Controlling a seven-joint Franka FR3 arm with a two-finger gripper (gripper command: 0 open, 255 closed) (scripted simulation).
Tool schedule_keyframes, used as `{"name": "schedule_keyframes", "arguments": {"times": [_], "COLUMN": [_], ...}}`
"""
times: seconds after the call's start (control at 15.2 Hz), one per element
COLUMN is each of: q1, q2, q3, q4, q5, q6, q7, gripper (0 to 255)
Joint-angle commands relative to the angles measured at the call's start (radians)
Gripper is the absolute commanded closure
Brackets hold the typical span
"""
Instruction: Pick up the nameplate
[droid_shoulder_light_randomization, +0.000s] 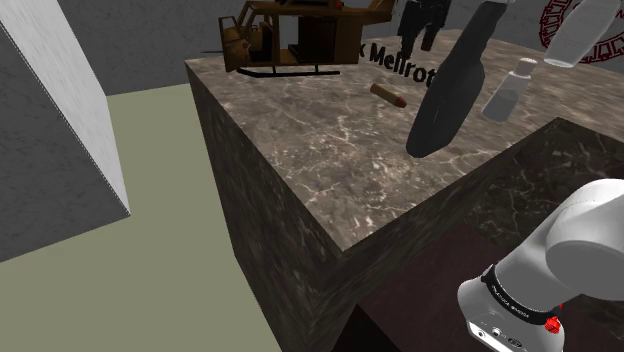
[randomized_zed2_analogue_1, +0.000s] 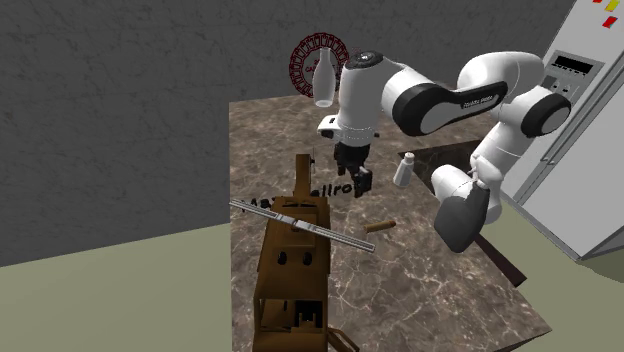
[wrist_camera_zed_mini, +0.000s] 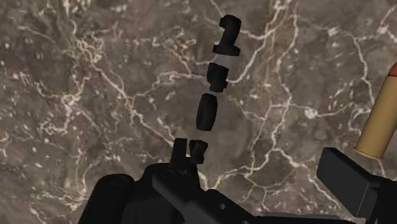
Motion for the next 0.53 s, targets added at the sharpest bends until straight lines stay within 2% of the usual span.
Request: {"name": "schedule_keyframes", "arguments": {"times": [0.0,0.26,0.46], "q1": [-0.006,-0.016,-0.015], "q2": [0.094,0.274,0.261], "q3": [0.004,0.003,0.002], "q4": [0.113,0.335,0.278], "q5": [-0.033,-0.094,-0.093], "q6": [-0.046,-0.132,-0.089], "q7": [0.005,0.001,0.008], "gripper": [0,0,0]}}
